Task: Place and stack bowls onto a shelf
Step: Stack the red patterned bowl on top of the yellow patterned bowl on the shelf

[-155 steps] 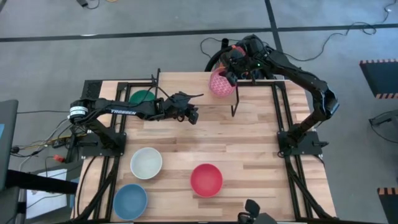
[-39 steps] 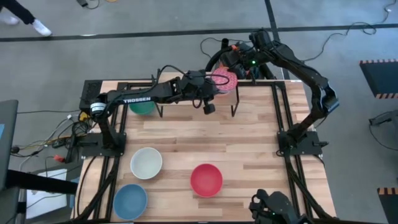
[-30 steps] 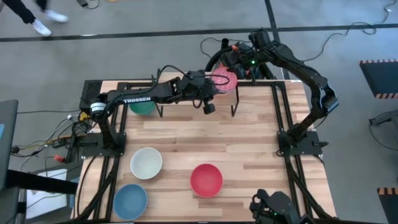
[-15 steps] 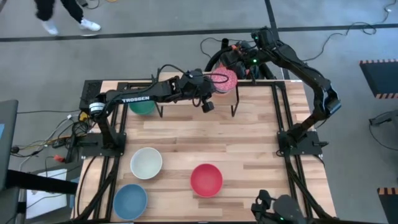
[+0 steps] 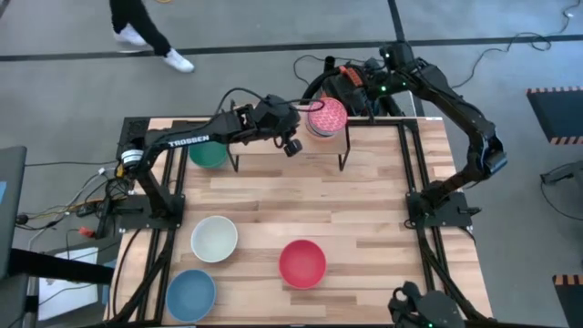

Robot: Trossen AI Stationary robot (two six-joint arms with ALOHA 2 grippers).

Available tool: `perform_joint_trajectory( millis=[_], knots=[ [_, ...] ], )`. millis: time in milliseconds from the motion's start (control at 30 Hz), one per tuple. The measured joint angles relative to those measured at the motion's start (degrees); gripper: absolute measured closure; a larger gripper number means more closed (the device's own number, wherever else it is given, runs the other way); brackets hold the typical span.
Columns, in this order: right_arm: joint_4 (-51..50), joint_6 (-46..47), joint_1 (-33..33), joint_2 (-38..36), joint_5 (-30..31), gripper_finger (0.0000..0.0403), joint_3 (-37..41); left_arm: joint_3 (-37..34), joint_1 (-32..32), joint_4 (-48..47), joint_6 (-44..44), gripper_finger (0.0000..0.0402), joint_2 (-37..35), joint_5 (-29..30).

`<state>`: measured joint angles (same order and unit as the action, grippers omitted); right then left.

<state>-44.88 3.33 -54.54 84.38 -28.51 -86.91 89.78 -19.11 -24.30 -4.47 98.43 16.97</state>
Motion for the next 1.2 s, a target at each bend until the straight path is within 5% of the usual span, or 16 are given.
perform_joint_trajectory(
  millis=[467,1200],
  knots=[
    [3.7,4.2,-0.6,-3.1,1.0,0.0266,9.5,-7.6,-2.3,9.4,4.2,0.0373,0.1,-3.3],
    [4.6,4.8,1.3,-2.9,1.6,0.0266,10.4,-9.3,-1.6,18.3,8.6,0.0373,3.1,-8.2]
  ],
)
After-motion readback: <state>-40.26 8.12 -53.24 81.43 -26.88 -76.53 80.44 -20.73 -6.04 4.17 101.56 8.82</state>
